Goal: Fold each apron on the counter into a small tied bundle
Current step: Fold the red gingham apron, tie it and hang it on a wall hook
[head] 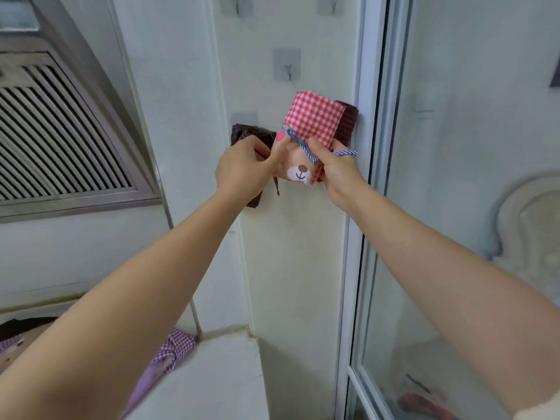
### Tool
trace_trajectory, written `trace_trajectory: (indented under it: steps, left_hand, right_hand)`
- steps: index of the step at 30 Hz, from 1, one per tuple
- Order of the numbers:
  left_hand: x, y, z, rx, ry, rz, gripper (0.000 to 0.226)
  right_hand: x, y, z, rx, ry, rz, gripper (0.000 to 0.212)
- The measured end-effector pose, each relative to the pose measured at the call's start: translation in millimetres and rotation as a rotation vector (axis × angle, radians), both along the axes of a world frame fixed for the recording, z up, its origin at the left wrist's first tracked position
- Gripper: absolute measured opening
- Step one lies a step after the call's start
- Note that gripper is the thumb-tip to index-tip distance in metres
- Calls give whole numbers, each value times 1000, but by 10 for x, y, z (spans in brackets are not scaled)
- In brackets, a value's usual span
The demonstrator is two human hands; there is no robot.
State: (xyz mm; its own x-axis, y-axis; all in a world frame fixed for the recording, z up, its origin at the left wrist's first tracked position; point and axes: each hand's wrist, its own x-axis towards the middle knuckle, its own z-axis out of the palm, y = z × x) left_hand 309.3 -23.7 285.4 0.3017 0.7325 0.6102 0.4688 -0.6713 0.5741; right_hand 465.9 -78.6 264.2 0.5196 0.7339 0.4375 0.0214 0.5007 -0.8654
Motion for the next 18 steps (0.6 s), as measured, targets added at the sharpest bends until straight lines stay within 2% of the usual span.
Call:
trace_trajectory:
  steps: [4,8,12,18]
  left_hand:
    - [111,32,347,25,75,-80,43]
    - [212,78,630,-64,-43,-171,44]
    - [262,206,829,-61,-112,-193,44]
    - [380,465,978,-52,-144,-201,45]
  right_hand:
    - [59,99,372,76,45,4,22]
    - [99,176,714,110,72,42,19]
    - [152,278,965,119,53,59,9]
    - [273,571,1183,88,33,33,27]
